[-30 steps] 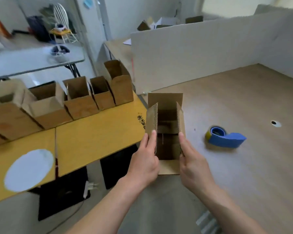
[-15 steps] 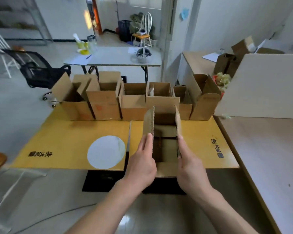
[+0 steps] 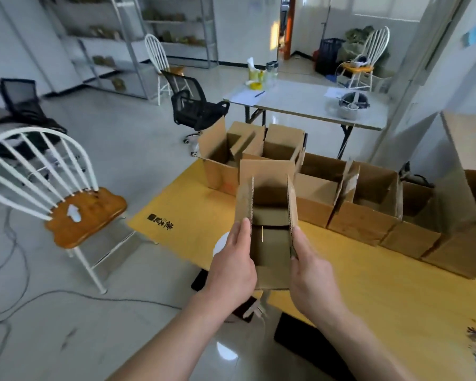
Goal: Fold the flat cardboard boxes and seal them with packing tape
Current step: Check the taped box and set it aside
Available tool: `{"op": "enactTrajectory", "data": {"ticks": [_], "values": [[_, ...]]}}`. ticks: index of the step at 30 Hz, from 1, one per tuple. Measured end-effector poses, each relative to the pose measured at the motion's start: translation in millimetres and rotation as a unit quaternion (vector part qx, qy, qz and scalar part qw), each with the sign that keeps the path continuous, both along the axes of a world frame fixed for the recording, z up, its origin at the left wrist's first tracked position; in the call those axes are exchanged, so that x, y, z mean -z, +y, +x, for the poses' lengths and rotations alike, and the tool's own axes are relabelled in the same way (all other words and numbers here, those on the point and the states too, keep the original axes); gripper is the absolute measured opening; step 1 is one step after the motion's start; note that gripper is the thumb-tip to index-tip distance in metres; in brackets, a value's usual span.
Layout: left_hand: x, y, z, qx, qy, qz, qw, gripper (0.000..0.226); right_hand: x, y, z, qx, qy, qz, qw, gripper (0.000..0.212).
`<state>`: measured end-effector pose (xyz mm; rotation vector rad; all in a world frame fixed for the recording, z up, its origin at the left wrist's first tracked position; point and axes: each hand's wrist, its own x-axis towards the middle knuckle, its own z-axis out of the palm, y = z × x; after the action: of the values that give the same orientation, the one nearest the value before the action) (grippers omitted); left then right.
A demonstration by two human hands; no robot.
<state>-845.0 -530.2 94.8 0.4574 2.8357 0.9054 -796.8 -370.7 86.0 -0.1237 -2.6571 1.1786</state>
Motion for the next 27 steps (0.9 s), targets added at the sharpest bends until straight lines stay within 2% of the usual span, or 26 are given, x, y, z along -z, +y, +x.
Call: {"op": "enactTrajectory", "data": {"ticks": [9,14,17,20,27], "values": [[9.2,-47.0,-29.4,-0.087,0.002,-0.007,0.996,0.076,13.5,-39.0,-59.4,-0.08,-0.027,-0.006,0.996,0.062],[19.4,-76.3,-65.2,-0.081,-0.006,-0.01,0.997,0.076,23.3,-67.9,-95.0,-0.082,-0.044,0.009,0.996,0.057],[28.3,-103.4,-96.4,-0.072,-0.016,-0.02,0.997,0.075,29.3,-94.6,-119.4,-0.07,-0.083,-0.045,0.993,0.048],[43.7,-143.3,-129.3,-0.058,-0.024,-0.027,0.998,0.075,43.6,-136.1,-147.0,-0.071,-0.081,-0.015,0.994,0.055],[73.7,-254.7,-215.4,-0.043,-0.072,-0.046,0.995,0.076,63.8,-247.3,-225.7,-0.069,-0.128,-0.036,0.989,0.065]]}}
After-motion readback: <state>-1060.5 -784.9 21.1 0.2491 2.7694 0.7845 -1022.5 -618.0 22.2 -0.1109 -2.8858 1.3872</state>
